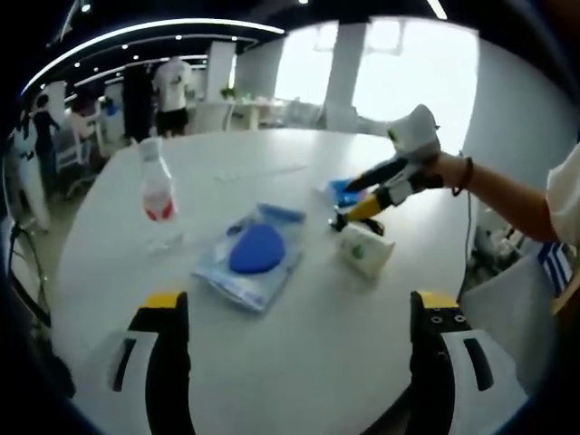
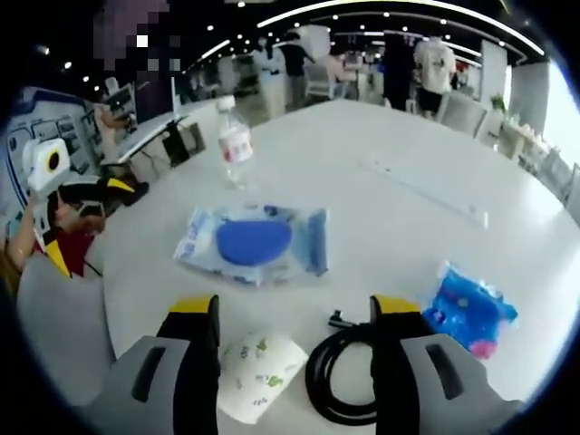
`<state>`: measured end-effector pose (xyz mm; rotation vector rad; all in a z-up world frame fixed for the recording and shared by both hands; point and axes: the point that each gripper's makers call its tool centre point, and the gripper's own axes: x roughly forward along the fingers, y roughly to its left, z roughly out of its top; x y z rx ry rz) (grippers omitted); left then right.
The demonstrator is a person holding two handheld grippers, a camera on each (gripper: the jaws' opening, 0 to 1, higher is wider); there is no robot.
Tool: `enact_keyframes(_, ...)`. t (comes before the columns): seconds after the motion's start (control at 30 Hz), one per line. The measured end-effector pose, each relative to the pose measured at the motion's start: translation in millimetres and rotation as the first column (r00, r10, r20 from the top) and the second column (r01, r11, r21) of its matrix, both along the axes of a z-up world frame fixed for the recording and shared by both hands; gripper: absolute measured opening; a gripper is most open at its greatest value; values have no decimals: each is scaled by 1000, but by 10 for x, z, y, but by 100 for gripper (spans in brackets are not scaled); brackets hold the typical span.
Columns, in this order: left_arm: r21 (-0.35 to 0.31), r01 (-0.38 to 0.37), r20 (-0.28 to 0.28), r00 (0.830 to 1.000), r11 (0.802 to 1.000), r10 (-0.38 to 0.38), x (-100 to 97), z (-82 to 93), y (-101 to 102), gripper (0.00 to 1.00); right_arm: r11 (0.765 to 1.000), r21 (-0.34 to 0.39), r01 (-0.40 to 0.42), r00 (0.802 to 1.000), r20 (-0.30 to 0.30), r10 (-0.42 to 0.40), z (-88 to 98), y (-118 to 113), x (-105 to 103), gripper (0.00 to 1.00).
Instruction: Arrange the tabletop items into an orderly group along one side of the table until the central work area is clear of visible clutter.
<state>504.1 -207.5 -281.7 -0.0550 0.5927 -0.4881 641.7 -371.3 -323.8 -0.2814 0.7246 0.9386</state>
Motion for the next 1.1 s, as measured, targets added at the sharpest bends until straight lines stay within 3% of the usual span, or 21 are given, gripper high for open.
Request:
enact_keyframes(0.13, -79, -53, -22, 998, 995, 52, 37, -12, 20, 98, 1000, 0, -11, 1000, 7, 11, -67, 58, 60, 63)
enact_keyframes(0.27, -150, -142, -26, 990, 978, 140, 119, -10, 127, 96, 1000, -1, -26, 999, 32, 26, -118, 123, 145, 59)
enact_keyframes(0.4, -140, -201, -64, 979, 969, 194, 157, -89, 255, 94, 999, 4, -32, 999, 36, 32, -188, 188, 228, 57)
enact_keyframes(0.67, -183, -308, -148, 948, 934, 283, 317, -261, 369, 84, 1000, 14, -23, 1000, 16, 23, -344, 282, 362, 53)
enact_keyframes(0.8, -152, -321, -181, 939, 935, 293, 373, -371, 364, 79, 1000, 0, -15, 1000, 17, 15, -437, 296, 426, 48)
enact_keyframes(0.83, -173, -348, -202, 928, 921, 313, 398, -392, 355, 73, 1000, 1, -12, 1000, 24, 12, -449, 308, 445, 46)
enact_keyframes(0.93, -193, -353, -226, 924, 915, 309, 441, -438, 294, 62, 1000, -4, -22, 999, 29, 22, -492, 353, 459, 42)
enact_keyframes(1.1, -182, -397, -280, 898, 900, 340, 503, -597, 236, 59, 999, -14, -29, 999, 45, 29, -535, 407, 483, 37)
